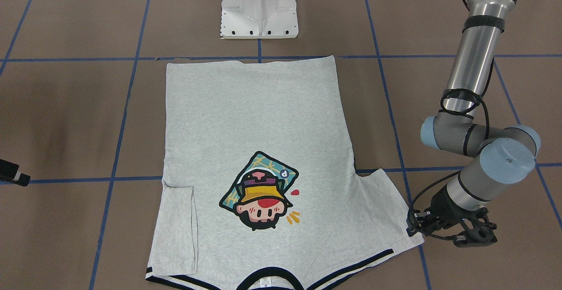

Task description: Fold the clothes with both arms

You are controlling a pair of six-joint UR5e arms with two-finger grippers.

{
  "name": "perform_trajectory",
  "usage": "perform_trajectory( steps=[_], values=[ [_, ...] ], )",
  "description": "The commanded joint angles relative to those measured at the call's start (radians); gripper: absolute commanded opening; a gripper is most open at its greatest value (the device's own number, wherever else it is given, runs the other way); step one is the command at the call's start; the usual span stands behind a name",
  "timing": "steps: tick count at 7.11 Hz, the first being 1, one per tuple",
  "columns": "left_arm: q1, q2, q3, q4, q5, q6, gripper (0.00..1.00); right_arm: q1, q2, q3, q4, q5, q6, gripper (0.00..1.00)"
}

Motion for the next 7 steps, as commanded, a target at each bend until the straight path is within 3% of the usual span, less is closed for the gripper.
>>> perform_trajectory(
  steps=[1, 2, 4, 7],
  values=[
    [0.001, 0.000, 0.002, -0.008, 0.000, 0.000, 0.15, 0.000, -0.002, 0.000, 0.000, 0.000, -0.001, 1.00],
    [0.001, -0.003, 0.002, -0.008, -0.006, -0.002, 0.00, 0.000, -0.008, 0.000, 0.000, 0.000, -0.001, 1.00],
    [-0.005, -0.011, -0.007, -0.013, -0.014, -0.003, 0.00, 0.002, -0.011, 0.000, 0.000, -0.001, -0.001, 1.00],
    [0.019, -0.050, -0.133, 0.029, -0.025, -0.148, 0.00, 0.006, -0.016, 0.000, 0.000, 0.000, -0.003, 1.00]
  ],
)
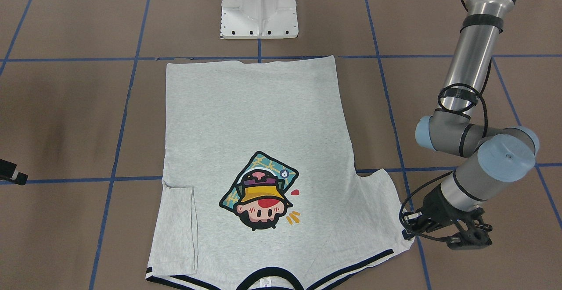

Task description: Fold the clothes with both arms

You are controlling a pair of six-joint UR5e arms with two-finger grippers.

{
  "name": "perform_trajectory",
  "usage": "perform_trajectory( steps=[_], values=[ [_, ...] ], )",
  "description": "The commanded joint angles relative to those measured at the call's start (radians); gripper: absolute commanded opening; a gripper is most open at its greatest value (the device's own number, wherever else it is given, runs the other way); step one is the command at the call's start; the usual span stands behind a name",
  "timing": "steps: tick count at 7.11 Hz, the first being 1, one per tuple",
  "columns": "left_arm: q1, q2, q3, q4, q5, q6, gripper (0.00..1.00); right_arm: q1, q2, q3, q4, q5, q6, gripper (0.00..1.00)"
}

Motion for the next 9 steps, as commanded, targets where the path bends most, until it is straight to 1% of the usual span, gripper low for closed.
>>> perform_trajectory(
  steps=[1, 2, 3, 4, 5, 6, 7, 8, 9],
  values=[
    [0.058, -0.075, -0.048, 0.085, 0.030, -0.095, 0.00, 0.004, -0.008, 0.000, 0.002, -0.001, 0.000, 1.00],
    [0.098, -0.126, -0.041, 0.127, 0.115, -0.102, 0.00, 0.004, -0.013, 0.000, 0.002, -0.001, 0.000, 1.00],
    [0.112, -0.156, -0.016, 0.135, 0.148, -0.111, 0.00, 0.004, -0.013, -0.008, 0.000, -0.006, -0.012, 1.00],
    [0.127, -0.193, 0.036, 0.130, 0.179, -0.112, 0.00, 0.004, -0.019, -0.008, 0.002, -0.006, -0.020, 1.00],
    [0.140, -0.215, 0.065, 0.127, 0.217, -0.112, 0.00, 0.005, -0.022, -0.002, 0.002, -0.001, -0.020, 1.00],
    [0.158, -0.214, 0.067, 0.112, 0.244, -0.112, 0.00, 0.005, -0.022, -0.002, 0.002, -0.003, -0.020, 1.00],
    [0.179, -0.214, 0.076, 0.094, 0.266, -0.112, 0.05, 0.005, -0.021, -0.005, 0.002, -0.006, -0.020, 1.00],
    [0.190, -0.212, 0.076, 0.090, 0.269, -0.112, 0.30, 0.005, -0.021, -0.008, 0.002, -0.008, -0.020, 1.00],
    [0.196, -0.215, 0.071, 0.090, 0.269, -0.111, 0.59, 0.005, -0.021, -0.002, 0.002, -0.008, -0.017, 1.00]
  ],
)
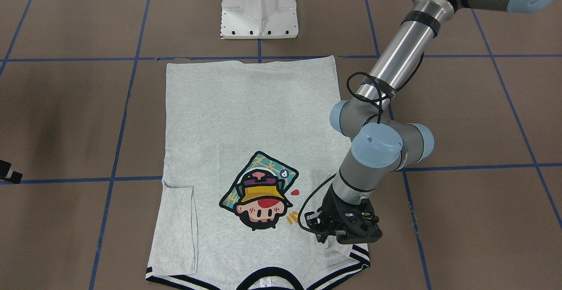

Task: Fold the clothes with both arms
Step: 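Release the sleeve and move both grippers toward the hem nearest the robot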

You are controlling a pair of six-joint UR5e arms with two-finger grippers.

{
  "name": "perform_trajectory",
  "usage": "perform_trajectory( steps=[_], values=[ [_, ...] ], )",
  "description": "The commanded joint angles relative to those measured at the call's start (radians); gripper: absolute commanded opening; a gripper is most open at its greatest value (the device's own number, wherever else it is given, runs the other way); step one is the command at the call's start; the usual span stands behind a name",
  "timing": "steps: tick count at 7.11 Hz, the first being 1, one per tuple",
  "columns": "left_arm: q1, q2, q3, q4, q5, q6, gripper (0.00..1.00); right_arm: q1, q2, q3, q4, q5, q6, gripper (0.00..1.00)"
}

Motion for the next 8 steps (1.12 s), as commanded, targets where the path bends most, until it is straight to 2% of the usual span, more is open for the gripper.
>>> perform_trajectory(
  steps=[1, 2, 4, 5, 7, 8],
  values=[
    [0.017, 0.006, -0.043, -0.002, 0.003, 0.000, 0.62, 0.000, 0.009, 0.008, 0.000, -0.002, 0.018, 1.00],
    [0.017, 0.028, -0.112, 0.000, 0.000, -0.008, 0.62, -0.003, 0.014, 0.038, -0.005, -0.005, 0.062, 1.00],
    [0.019, 0.221, -0.408, 0.009, -0.019, -0.034, 0.62, -0.053, -0.001, 0.127, -0.006, -0.054, 0.270, 1.00],
    [0.019, 0.292, -0.471, 0.012, -0.094, -0.036, 0.62, -0.113, -0.048, 0.223, -0.006, -0.129, 0.386, 1.00],
    [0.019, 0.448, -0.720, 0.029, -0.202, -0.136, 0.62, -0.292, -0.194, 0.493, -0.008, -0.316, 0.665, 1.00],
    [0.022, 0.522, -0.831, 0.051, -0.234, -0.138, 0.62, -0.367, -0.263, 0.594, -0.006, -0.334, 0.805, 1.00]
  ],
)
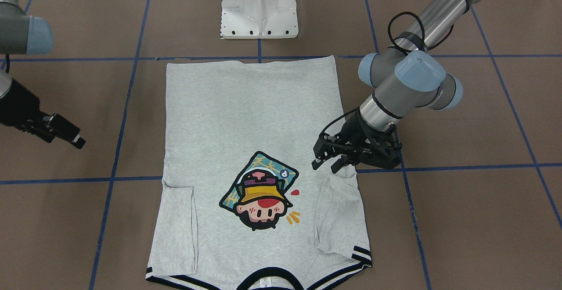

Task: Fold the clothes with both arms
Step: 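Release the sleeve and move both grippers toward the hem nearest the robot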

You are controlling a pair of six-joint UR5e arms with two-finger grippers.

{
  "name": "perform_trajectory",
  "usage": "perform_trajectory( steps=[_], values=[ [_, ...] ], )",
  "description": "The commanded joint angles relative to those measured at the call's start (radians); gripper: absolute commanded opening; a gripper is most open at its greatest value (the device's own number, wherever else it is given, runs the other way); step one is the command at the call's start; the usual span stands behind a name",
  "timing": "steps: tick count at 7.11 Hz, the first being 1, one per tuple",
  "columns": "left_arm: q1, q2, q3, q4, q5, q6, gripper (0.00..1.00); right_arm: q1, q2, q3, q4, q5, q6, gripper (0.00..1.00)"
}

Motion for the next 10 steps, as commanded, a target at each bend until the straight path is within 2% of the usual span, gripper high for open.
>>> perform_trajectory(
  steps=[1, 2, 3, 4, 7, 10],
  values=[
    [0.005, 0.137, -0.212, 0.028, -0.075, -0.033, 0.62, -0.173, -0.118, 0.201, 0.002, -0.097, 0.289, 1.00],
    [0.007, 0.181, -0.267, 0.037, -0.081, -0.088, 0.62, -0.292, -0.124, 0.238, 0.002, -0.253, 0.411, 1.00],
    [0.007, 0.212, -0.330, 0.039, -0.081, -0.101, 0.68, -0.426, -0.132, 0.263, 0.002, -0.426, 0.508, 1.00],
    [0.008, 0.269, -0.384, 0.037, -0.076, -0.101, 0.69, -0.512, -0.147, 0.269, 0.001, -0.537, 0.571, 1.00],
    [0.014, 0.280, -0.411, 0.037, -0.076, -0.101, 0.69, -0.696, -0.167, 0.291, -0.001, -0.729, 0.766, 1.00],
    [0.014, 0.283, -0.420, 0.039, -0.075, -0.101, 0.70, -0.864, -0.208, 0.283, -0.005, -0.811, 0.853, 1.00]
  ],
)
